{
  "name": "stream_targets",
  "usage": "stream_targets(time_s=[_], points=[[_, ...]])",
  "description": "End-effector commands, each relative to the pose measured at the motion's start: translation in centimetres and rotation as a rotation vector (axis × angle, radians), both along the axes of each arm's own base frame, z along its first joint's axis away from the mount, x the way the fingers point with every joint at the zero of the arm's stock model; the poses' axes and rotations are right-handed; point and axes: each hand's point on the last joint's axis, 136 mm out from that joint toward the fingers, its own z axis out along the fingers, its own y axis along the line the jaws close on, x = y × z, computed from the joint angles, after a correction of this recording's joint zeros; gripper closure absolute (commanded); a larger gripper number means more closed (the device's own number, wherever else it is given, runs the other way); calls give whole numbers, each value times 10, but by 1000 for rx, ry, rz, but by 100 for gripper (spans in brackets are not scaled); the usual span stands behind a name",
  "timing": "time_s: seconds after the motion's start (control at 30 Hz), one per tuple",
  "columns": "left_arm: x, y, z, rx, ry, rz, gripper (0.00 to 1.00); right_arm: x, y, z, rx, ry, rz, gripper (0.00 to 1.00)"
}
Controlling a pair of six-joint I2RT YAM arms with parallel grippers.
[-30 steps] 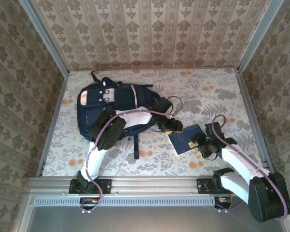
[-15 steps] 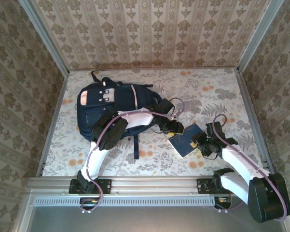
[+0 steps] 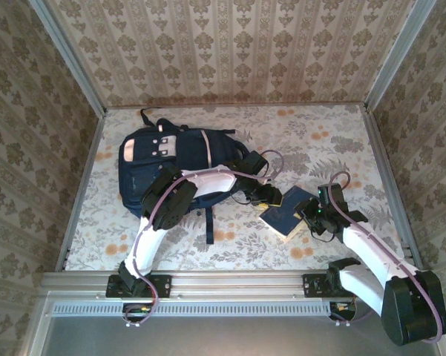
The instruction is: Pack books, pencil case, and school supplies into a backpack
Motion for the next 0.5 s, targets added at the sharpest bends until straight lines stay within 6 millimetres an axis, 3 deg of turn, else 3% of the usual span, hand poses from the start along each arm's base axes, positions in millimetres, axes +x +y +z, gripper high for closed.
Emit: stream_targets(time_s=[0.0, 0.47], points=[[-21, -2, -8, 2, 48, -58, 52, 14, 3, 27, 7, -85, 12, 58], [-22, -3, -4, -8, 52, -58, 52, 27, 27, 48, 187, -143, 16, 51]])
